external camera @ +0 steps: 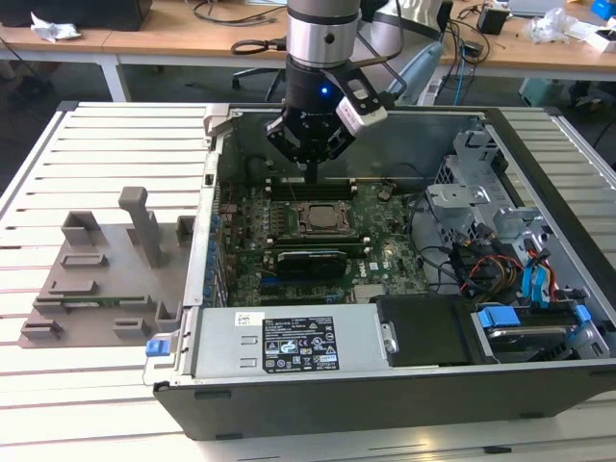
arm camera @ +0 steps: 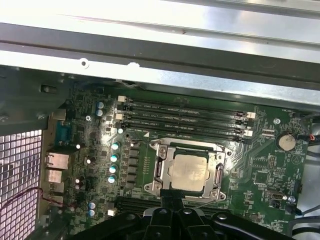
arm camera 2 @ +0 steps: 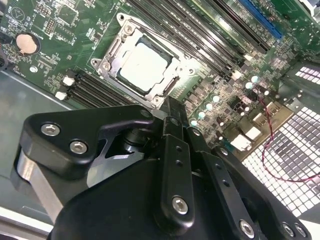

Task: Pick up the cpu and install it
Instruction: 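Install the first cpu locking lever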

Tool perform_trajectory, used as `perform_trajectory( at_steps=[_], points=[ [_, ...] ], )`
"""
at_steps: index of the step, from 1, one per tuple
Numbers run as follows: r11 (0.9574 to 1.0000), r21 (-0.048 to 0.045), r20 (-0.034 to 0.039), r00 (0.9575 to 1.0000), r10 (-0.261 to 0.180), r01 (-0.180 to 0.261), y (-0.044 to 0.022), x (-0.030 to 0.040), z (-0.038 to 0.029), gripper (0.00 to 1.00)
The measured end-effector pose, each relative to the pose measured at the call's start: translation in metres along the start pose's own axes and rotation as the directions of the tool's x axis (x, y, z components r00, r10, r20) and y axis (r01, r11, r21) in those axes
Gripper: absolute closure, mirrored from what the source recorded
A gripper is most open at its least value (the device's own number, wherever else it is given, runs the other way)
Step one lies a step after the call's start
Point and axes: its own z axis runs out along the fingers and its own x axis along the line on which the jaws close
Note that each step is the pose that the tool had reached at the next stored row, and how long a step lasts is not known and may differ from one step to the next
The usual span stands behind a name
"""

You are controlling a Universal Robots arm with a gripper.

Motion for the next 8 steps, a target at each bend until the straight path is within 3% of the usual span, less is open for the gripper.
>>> perform_trajectory(
  at_steps=[8],
  points=[
    [1.0, 0.0, -0.0001, 1.0, 0.0, 0.0, 0.001, 0.0061, 0.003, 0.89]
  ],
)
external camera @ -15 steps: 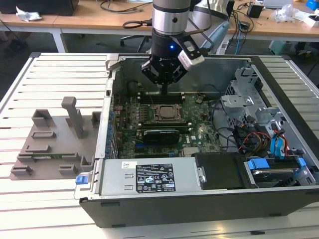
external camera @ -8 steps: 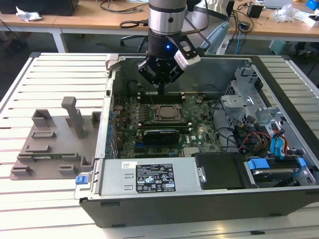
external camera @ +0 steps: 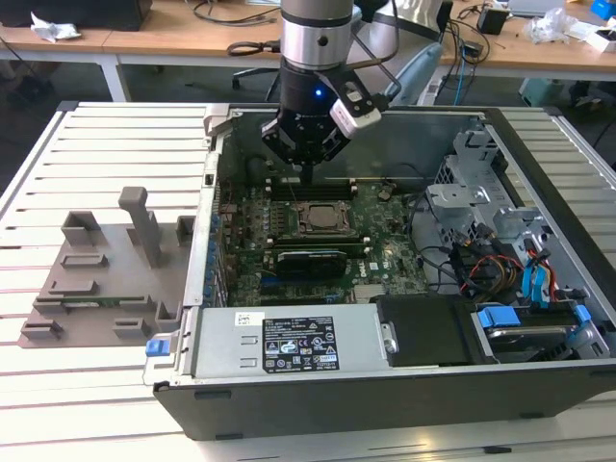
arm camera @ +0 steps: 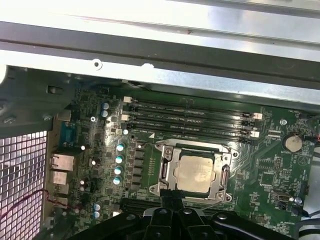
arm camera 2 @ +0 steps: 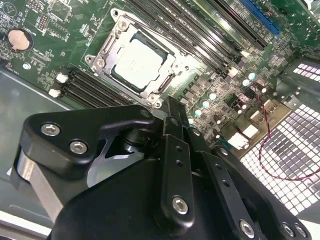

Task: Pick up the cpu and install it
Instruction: 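Install the first cpu locking lever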

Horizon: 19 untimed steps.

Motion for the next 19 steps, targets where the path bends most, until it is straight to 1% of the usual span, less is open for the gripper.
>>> perform_trajectory(
  at_steps=[2, 3, 7, 9, 11, 12, 16, 17, 18, 19],
  points=[
    [1.0, 0.0001, -0.0001, 1.0, 0.0, 0.0, 0.0005, 0.0027, 0.0013, 0.89],
    [1.0, 0.0, 0.0, 1.0, 0.0, 0.0, 0.001, 0.0056, 0.002, 0.89],
    [1.0, 0.0001, 0.0, 1.0, 0.0, 0.0, 0.002, 0.0121, 0.0033, 0.89],
    [1.0, 0.0, 0.0, 1.0, 0.0, 0.0, 0.0027, 0.0136, 0.0042, 0.89],
    [1.0, 0.0, 0.0, 1.0, 0.0, 0.0, 0.0038, 0.0166, 0.0047, 0.89],
    [1.0, 0.0, 0.0, 1.0, 0.0, 0.0, 0.0053, 0.0206, 0.0052, 0.89],
    [1.0, -0.0009, 0.0, 1.0, 0.0, 0.0, 0.0088, 0.0292, 0.0061, 0.89],
    [1.0, -0.0029, 0.0003, 1.0, 0.0, 0.0, 0.0098, 0.0311, 0.0062, 0.89],
    [1.0, -0.0071, 0.001, 1.0, 0.0, 0.0, 0.0104, 0.0324, 0.0064, 0.89],
    [0.9999, -0.0136, 0.0017, 1.0, 0.0, 0.0, 0.0112, 0.0342, 0.0065, 0.89]
  ],
)
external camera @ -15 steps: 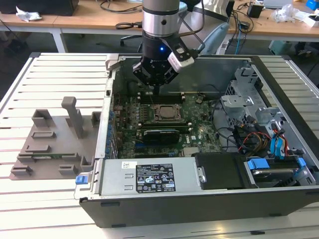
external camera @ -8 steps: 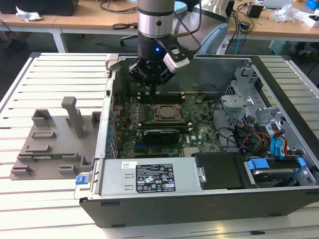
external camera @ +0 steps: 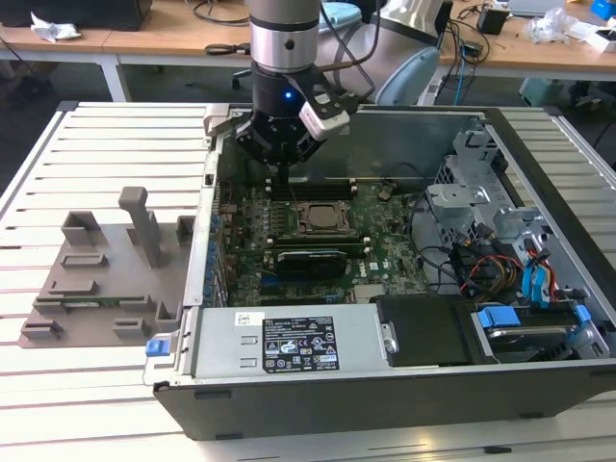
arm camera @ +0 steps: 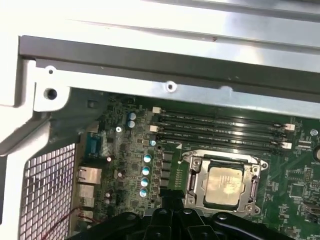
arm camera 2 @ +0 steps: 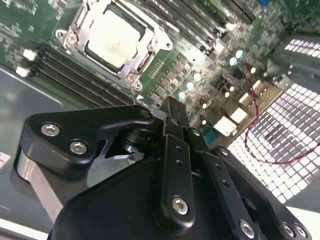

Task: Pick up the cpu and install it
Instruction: 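Install the first cpu locking lever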

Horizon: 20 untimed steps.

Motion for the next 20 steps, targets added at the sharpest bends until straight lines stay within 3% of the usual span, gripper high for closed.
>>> perform_trajectory(
  at_steps=[2, 5, 14, 17, 19, 20],
  points=[
    [0.9999, -0.014, 0.0014, 1.0, 0.0, 0.0, 0.0019, 0.0034, 0.0001, 0.89],
    [0.9998, -0.0218, 0.0024, 1.0, 0.0, 0.0, 0.0072, 0.0052, 0.0007, 0.89],
    [0.9997, -0.0235, 0.0025, 1.0, 0.0, 0.0, 0.0209, 0.0039, 0.0067, 0.89],
    [0.9997, -0.0236, 0.0025, 1.0, 0.0, 0.0, 0.0214, -0.0072, 0.0071, 0.89],
    [0.9997, -0.0235, 0.0025, 1.0, 0.0, 0.0, 0.0196, -0.0236, 0.0071, 0.89],
    [0.9997, -0.0236, 0.0025, 1.0, 0.0, 0.0, 0.0194, -0.0247, 0.0071, 0.89]
  ],
)
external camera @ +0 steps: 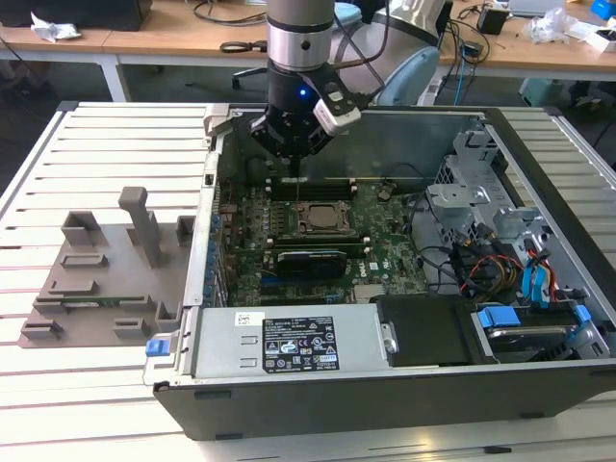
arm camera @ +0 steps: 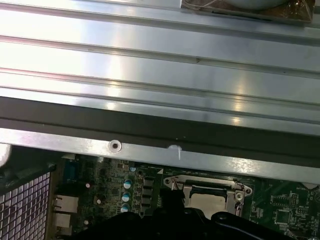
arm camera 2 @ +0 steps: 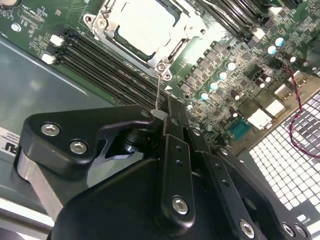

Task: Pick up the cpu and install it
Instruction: 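Install the first cpu locking lever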

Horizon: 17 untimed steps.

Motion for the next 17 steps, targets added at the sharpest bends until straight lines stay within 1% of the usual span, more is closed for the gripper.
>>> perform_trajectory(
  at_steps=[9, 13, 17],
  points=[
    [1.0, 0.0, 0.0, 1.0, 0.0, 0.0, -0.001, -0.0086, 0.0, 0.89],
    [1.0, 0.0, 0.0001, 1.0, 0.0, 0.0, -0.0017, -0.0151, 0.0001, 0.89],
    [1.0, 0.0, 0.0, 1.0, 0.0, 0.0, -0.0019, -0.0165, 0.0001, 0.89]
  ],
)
